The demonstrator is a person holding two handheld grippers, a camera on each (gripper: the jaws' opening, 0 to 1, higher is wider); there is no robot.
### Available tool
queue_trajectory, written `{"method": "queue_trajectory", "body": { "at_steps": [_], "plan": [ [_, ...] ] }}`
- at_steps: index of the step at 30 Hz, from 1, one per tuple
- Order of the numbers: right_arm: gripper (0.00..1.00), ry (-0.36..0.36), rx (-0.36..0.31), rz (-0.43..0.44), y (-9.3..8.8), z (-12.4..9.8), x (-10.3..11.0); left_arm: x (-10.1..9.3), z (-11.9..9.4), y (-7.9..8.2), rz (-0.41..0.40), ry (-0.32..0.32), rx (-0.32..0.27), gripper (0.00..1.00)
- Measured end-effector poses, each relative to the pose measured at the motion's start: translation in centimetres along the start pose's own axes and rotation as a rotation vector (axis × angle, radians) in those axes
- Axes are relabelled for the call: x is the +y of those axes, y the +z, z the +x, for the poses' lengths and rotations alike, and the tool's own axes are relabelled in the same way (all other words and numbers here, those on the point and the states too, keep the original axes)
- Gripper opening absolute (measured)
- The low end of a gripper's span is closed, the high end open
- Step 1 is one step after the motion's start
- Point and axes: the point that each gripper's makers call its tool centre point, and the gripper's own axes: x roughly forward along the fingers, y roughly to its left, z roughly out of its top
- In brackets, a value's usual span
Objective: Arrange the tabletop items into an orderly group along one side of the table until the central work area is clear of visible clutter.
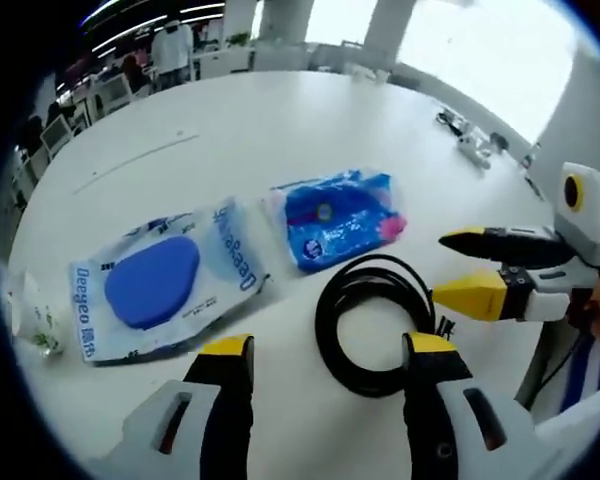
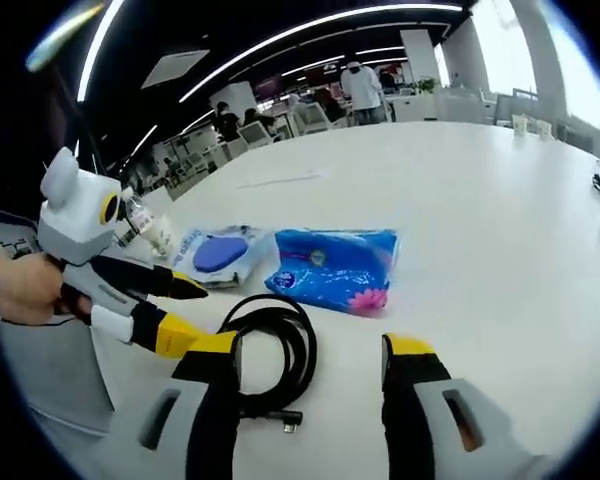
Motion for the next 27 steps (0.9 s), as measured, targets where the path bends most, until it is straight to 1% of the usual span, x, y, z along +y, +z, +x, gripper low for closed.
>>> {"method": "queue_trajectory", "body": {
  "at_steps": [2, 3, 5, 7, 9, 10, 14, 20, 22, 24, 27],
  "plan": [
    [0.66, -0.005, 0.003, 0.008, -0.2, -0.1, -0.2, 0.2, -0.5, 0.2, -0.005, 0.012, -0.019, 0.69],
    [0.67, -0.013, 0.006, 0.004, -0.4, -0.2, -0.3, 0.6, -0.6, 0.3, -0.009, 0.017, -0.030, 0.74],
    [0.68, -0.013, 0.002, -0.004, -0.4, -0.6, -0.1, 0.8, -0.9, 0.2, -0.013, 0.027, -0.031, 0.80],
    [0.69, -0.011, -0.006, -0.001, -0.3, -0.7, 0.1, 1.0, -1.3, -0.3, -0.022, 0.040, -0.008, 0.84],
    [0.69, -0.006, -0.004, -0.004, -0.3, -0.7, 0.3, 1.3, -1.5, -0.4, -0.023, 0.054, -0.012, 0.90],
    [0.69, -0.001, 0.000, -0.009, -0.4, -0.7, 0.4, 1.2, -1.7, -0.4, -0.023, 0.051, -0.019, 0.91],
    [0.69, 0.018, 0.009, -0.030, -0.4, -1.1, 1.6, 1.0, -2.4, -0.3, -0.044, 0.040, -0.034, 0.90],
    [0.69, 0.039, 0.019, -0.060, -0.2, -1.0, 2.7, 1.9, -2.7, -0.1, -0.068, 0.046, -0.059, 0.89],
    [0.69, 0.034, 0.013, -0.054, 0.1, -1.2, 2.9, 1.8, -3.1, -0.5, -0.073, 0.044, -0.064, 0.89],
    [0.69, 0.026, -0.001, -0.068, 0.5, -1.5, 3.0, 2.1, -3.2, -0.5, -0.056, 0.031, -0.063, 0.89],
    [0.70, 0.012, -0.004, -0.057, 0.8, -1.9, 2.8, 2.4, -4.2, -0.4, -0.036, 0.020, -0.068, 0.89]
  ]
}}
